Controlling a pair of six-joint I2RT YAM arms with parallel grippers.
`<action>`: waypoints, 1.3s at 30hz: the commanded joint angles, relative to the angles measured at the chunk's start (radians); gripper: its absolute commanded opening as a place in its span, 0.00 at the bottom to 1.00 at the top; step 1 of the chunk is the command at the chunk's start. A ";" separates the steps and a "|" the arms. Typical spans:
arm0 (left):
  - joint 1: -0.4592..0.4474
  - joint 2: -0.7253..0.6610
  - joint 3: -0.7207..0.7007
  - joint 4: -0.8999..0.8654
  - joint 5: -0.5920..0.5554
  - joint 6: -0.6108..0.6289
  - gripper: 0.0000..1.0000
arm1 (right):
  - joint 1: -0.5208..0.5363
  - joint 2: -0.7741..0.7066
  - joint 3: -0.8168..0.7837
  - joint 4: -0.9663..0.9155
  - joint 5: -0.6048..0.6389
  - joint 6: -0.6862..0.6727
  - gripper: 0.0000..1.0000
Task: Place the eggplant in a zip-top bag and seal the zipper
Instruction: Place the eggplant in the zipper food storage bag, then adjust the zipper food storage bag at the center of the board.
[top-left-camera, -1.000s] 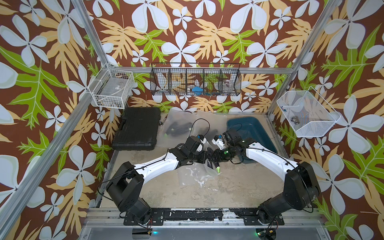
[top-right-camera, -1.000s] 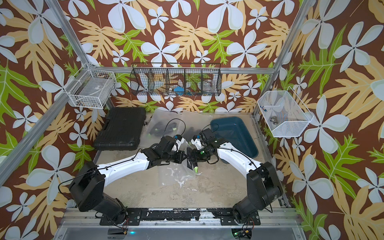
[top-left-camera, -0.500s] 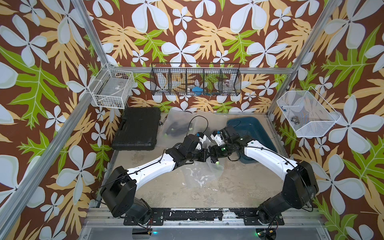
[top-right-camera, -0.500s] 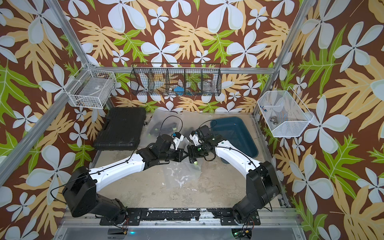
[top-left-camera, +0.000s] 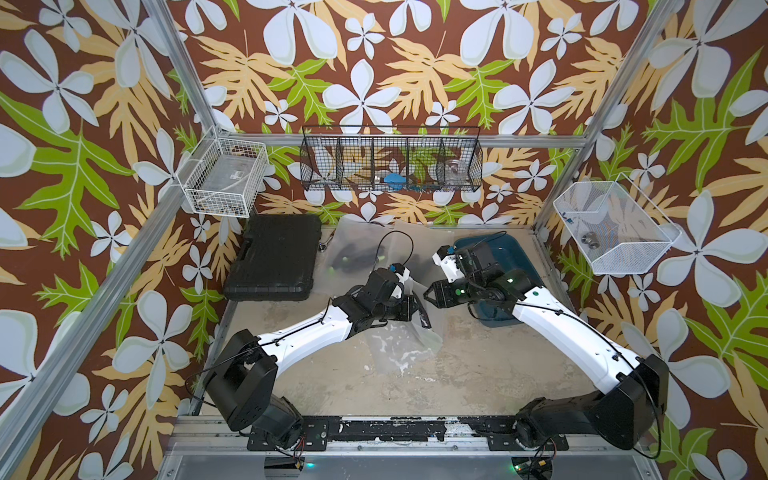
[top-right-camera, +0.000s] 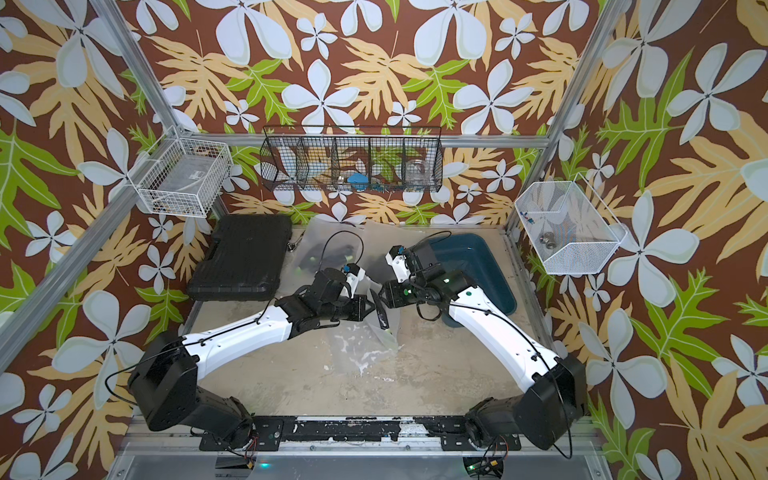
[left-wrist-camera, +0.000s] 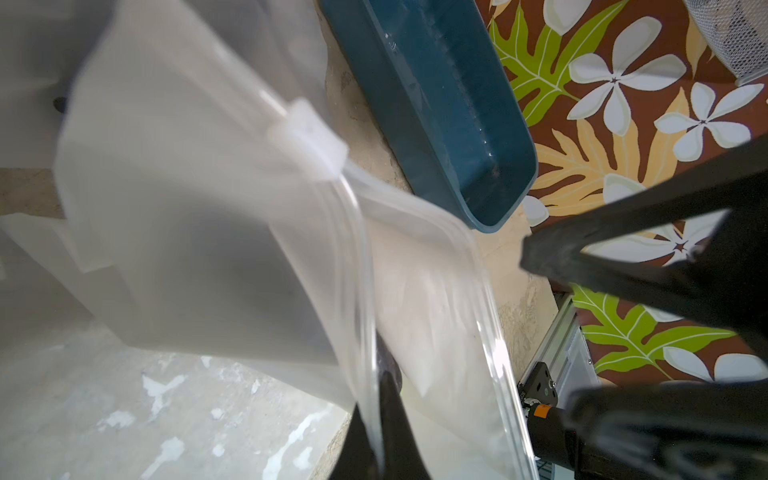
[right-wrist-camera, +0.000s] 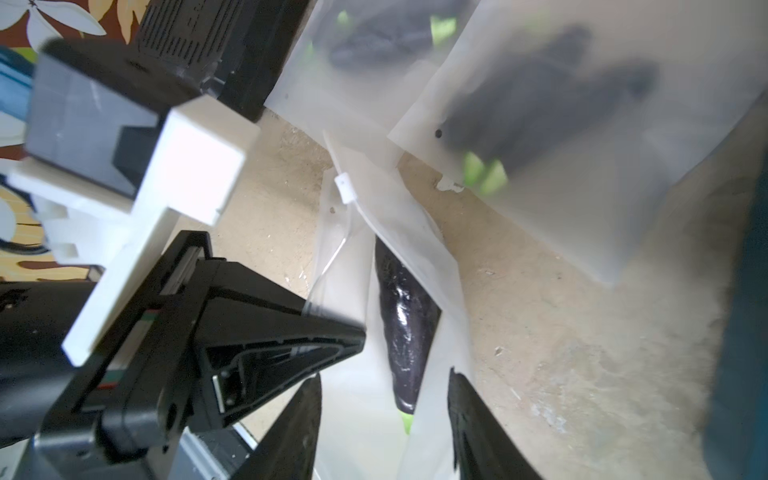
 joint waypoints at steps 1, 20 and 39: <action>0.002 -0.010 0.001 0.013 -0.004 -0.004 0.00 | -0.001 -0.020 -0.046 0.020 0.133 -0.066 0.52; 0.016 -0.063 -0.045 0.093 0.065 0.006 0.18 | 0.003 -0.003 -0.167 0.230 0.055 -0.080 0.00; 0.284 -0.129 -0.060 0.225 0.207 0.409 0.46 | 0.003 -0.020 -0.180 0.201 0.057 -0.143 0.00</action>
